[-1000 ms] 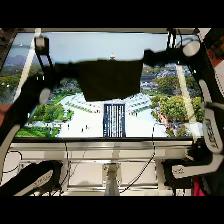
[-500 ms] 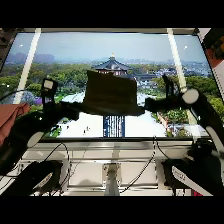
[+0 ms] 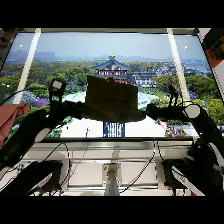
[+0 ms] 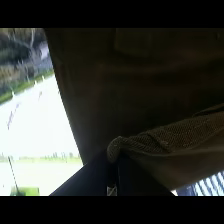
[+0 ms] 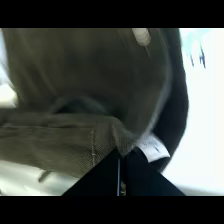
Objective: Fold the clothes and pants, and hang the long-sleeved shirts on hangers.
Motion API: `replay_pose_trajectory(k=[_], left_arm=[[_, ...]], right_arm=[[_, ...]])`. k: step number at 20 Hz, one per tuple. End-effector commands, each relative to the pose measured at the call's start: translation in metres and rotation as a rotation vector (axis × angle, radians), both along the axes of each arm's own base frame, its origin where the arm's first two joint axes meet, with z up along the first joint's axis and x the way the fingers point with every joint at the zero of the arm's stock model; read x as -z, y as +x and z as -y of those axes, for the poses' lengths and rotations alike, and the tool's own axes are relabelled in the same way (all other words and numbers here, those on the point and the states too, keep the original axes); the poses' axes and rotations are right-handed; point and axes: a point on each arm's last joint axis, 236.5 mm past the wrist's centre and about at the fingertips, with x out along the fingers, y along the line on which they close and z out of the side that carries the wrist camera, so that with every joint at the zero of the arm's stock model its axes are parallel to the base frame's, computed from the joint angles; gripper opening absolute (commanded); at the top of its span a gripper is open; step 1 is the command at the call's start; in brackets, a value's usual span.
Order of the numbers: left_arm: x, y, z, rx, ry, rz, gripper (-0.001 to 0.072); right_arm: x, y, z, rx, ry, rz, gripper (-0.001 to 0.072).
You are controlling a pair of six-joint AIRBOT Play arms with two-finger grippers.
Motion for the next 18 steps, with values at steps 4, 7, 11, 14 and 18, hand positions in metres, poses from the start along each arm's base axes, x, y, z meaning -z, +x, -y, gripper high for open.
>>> replay_pose_trajectory(k=[4,7,11,14,18], left_arm=[[-0.025,0.135,-0.011,-0.144,-0.079,0.146,0.0022],[-0.015,0.179,-0.019,-0.177,-0.103,0.199,0.0023],[0.010,0.214,0.011,-0.122,-0.178,0.328,0.0045],[0.031,0.223,0.012,-0.146,-0.224,0.317,0.0367],[0.029,0.203,-0.006,-0.247,-0.260,0.152,0.0367]], right_arm=[[-0.027,0.116,0.014,0.206,0.029,0.198,0.0016],[-0.002,0.164,0.021,0.229,-0.017,0.214,0.0015],[0.034,0.220,0.035,0.315,-0.062,0.248,0.0110],[0.032,0.239,0.045,0.322,-0.103,0.298,0.0439],[0.031,0.200,0.053,0.042,-0.121,0.113,0.0444]])
